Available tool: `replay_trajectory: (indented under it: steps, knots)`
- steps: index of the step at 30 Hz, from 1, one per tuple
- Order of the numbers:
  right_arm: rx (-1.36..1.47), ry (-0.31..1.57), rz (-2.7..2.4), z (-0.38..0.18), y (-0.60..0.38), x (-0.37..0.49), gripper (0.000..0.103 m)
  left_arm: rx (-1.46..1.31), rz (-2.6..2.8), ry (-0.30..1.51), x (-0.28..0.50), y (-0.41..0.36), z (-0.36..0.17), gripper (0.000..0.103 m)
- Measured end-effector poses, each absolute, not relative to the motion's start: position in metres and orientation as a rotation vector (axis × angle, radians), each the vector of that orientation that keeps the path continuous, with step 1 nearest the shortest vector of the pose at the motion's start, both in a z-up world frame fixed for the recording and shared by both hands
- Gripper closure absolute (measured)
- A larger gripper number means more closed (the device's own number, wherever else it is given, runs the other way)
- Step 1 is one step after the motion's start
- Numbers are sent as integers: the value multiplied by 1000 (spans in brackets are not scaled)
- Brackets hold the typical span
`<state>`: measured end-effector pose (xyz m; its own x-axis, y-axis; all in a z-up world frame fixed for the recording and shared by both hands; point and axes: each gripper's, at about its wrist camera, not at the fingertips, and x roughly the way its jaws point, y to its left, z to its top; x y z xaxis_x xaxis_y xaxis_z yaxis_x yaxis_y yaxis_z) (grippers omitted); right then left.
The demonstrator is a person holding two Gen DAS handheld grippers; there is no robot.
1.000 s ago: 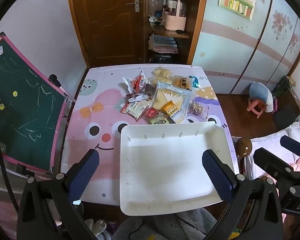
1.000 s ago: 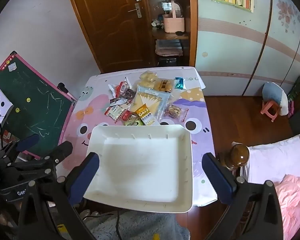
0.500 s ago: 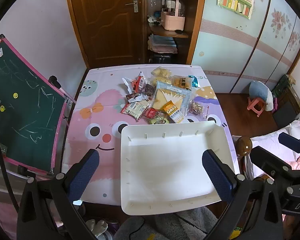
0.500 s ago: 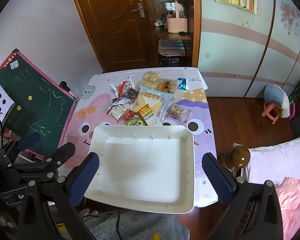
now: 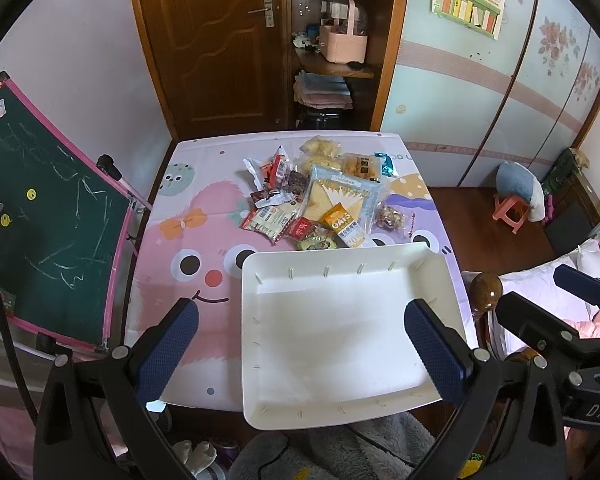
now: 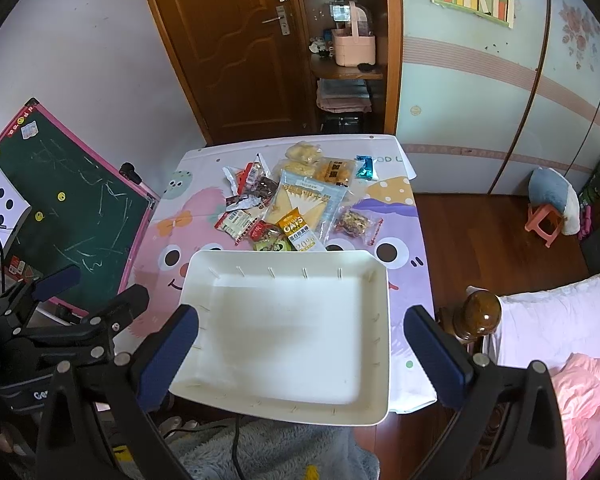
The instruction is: Organize snacks
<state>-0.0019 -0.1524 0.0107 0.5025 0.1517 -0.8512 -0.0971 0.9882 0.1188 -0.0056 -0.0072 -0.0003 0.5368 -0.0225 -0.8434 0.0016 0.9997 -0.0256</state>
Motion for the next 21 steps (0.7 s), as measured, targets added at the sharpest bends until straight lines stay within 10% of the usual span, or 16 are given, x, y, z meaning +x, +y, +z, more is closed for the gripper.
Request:
replay_trajectory:
  steps: [21]
  knots:
    - [58, 1030, 160, 11, -148, 0, 0, -24, -7, 997, -2, -4, 9, 1]
